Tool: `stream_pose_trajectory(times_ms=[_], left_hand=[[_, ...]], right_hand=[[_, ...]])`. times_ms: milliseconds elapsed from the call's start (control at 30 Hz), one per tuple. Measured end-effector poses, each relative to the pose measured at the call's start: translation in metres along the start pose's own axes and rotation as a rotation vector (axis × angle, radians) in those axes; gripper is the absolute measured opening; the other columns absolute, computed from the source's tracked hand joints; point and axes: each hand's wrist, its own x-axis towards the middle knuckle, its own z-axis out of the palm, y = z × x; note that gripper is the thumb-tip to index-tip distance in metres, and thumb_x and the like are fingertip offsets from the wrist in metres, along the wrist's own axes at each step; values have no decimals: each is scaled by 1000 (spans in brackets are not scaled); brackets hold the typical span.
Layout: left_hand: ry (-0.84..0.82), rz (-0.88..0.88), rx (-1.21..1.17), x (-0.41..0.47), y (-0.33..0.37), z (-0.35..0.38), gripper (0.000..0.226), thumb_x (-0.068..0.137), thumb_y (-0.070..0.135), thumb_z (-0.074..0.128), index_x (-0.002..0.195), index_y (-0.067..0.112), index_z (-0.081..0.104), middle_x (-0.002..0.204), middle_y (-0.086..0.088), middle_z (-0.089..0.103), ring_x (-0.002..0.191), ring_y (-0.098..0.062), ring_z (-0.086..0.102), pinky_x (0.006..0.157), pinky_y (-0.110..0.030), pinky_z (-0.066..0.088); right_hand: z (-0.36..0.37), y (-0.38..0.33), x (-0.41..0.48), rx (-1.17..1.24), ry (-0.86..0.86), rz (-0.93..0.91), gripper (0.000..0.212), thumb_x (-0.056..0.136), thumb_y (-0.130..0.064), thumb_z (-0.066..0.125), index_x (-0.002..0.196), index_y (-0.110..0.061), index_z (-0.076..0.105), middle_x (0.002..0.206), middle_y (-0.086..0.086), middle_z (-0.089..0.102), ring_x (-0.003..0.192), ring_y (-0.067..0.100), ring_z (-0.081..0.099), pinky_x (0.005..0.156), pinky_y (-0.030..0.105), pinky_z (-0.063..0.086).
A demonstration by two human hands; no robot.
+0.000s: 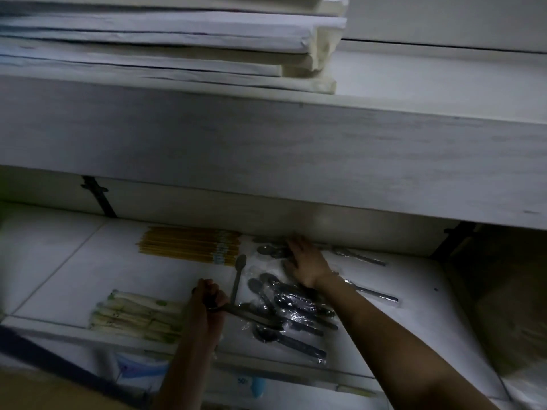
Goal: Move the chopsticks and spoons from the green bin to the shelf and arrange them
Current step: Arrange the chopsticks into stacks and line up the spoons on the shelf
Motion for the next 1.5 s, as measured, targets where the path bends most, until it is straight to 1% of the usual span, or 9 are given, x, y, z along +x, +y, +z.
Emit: stream_pose_trajectory(times_ms=[200, 467, 700, 867, 1000, 1067, 1267, 1367, 1500], left_hand=[[148, 88, 9, -11, 24, 1, 58, 96, 25, 34, 46, 17, 61, 45, 5, 50, 31, -5, 41, 33, -12, 36], [125, 66, 19, -9, 38, -4, 23, 79, 28, 48, 61, 17, 55, 46, 6, 48, 35, -5, 43, 36, -14, 39], [143, 41, 46, -10, 39, 1, 24, 92, 27, 41, 72, 15, 48, 46, 5, 50, 35, -5, 44, 36, -14, 39], [141, 47, 9, -16, 37, 4, 48, 98, 25, 35, 57, 17, 59, 47, 6, 51, 35, -5, 45, 35, -14, 39], [141, 47, -18, -15, 39, 3, 34, 95, 25, 40, 66, 15, 53, 48, 4, 52, 36, -6, 45, 36, -14, 40], [139, 53, -17, -16, 37, 3, 39, 96, 24, 38, 62, 16, 56, 49, 4, 52, 37, -6, 46, 37, -14, 40], [144, 60, 32, -17, 36, 10, 30, 96, 24, 38, 69, 15, 49, 46, 6, 51, 35, -5, 44, 36, -14, 39], [110, 76, 18, -20, 36, 13, 32, 82, 26, 47, 54, 16, 60, 46, 5, 51, 34, -6, 44, 36, -13, 39], [117, 54, 13, -20, 32, 14, 43, 95, 24, 37, 58, 17, 59, 46, 6, 52, 34, -5, 44, 37, -11, 39]], right_hand=[[-5, -4, 28, -62, -203, 40, 66, 90, -42, 50, 145, -18, 25, 154, 11, 22, 137, 33, 28, 110, 42, 32], [14, 2, 7, -11, 6, -36, 36, 91, -19, 50, 127, -23, 56, 132, 6, 53, 120, 27, 48, 98, 28, 38], [-1, -1, 4, 272, -29, 136, 32, 97, -32, 41, 113, -18, 66, 125, 11, 62, 115, 27, 57, 92, 29, 42], [-6, -5, 10, 326, -33, 299, 52, 98, -43, 30, 92, -6, 66, 108, 23, 64, 101, 32, 59, 87, 34, 43], [-6, -3, 13, 149, -112, 233, 30, 90, -38, 52, 107, -17, 65, 121, 11, 63, 110, 28, 58, 91, 33, 45], [-7, -3, 11, 105, -183, 222, 39, 85, -43, 59, 116, -19, 59, 127, 8, 59, 117, 27, 53, 97, 34, 42], [-7, -9, 13, 4, -215, 182, 46, 85, -42, 58, 126, -22, 52, 134, 6, 54, 126, 26, 47, 102, 35, 34], [-8, -8, 11, 83, -122, 174, 40, 87, -43, 56, 122, -23, 57, 131, 5, 58, 123, 26, 50, 100, 34, 39], [-12, -5, 10, 234, -108, 177, 37, 89, -48, 52, 112, -22, 63, 119, 8, 65, 110, 28, 59, 88, 32, 46]])
